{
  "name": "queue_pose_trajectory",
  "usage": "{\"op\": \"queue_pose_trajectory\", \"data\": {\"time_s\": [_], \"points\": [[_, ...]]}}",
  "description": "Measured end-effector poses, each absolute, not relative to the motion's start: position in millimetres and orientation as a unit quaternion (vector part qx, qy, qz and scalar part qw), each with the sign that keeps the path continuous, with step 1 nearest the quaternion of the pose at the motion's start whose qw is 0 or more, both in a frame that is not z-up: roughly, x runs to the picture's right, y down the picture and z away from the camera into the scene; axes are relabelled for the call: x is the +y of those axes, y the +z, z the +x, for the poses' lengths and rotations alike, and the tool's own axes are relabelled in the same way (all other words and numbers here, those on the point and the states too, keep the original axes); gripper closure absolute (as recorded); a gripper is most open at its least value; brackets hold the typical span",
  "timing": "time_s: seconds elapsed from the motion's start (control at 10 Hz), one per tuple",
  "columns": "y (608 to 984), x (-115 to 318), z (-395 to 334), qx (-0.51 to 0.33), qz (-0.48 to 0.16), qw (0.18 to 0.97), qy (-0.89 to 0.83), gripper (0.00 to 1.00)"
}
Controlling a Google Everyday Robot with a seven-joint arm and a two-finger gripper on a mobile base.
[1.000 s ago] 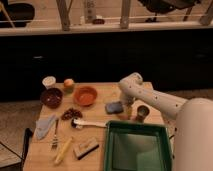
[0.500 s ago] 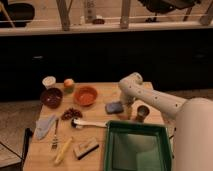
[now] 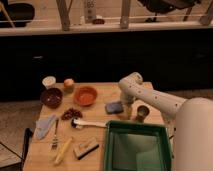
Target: Wipe red bowl with sponge
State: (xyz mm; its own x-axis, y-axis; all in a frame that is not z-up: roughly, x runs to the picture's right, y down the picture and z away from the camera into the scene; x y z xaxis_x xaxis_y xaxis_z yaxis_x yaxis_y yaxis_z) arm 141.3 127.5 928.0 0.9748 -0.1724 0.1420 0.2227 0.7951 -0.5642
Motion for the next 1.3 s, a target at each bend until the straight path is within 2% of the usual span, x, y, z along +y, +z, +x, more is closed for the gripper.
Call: {"op": "queue_pose_trajectory", "data": {"time_s": [1.3], "points": [[928, 122, 131, -0.052, -0.301, 0.943, -0.13, 0.2]]}}
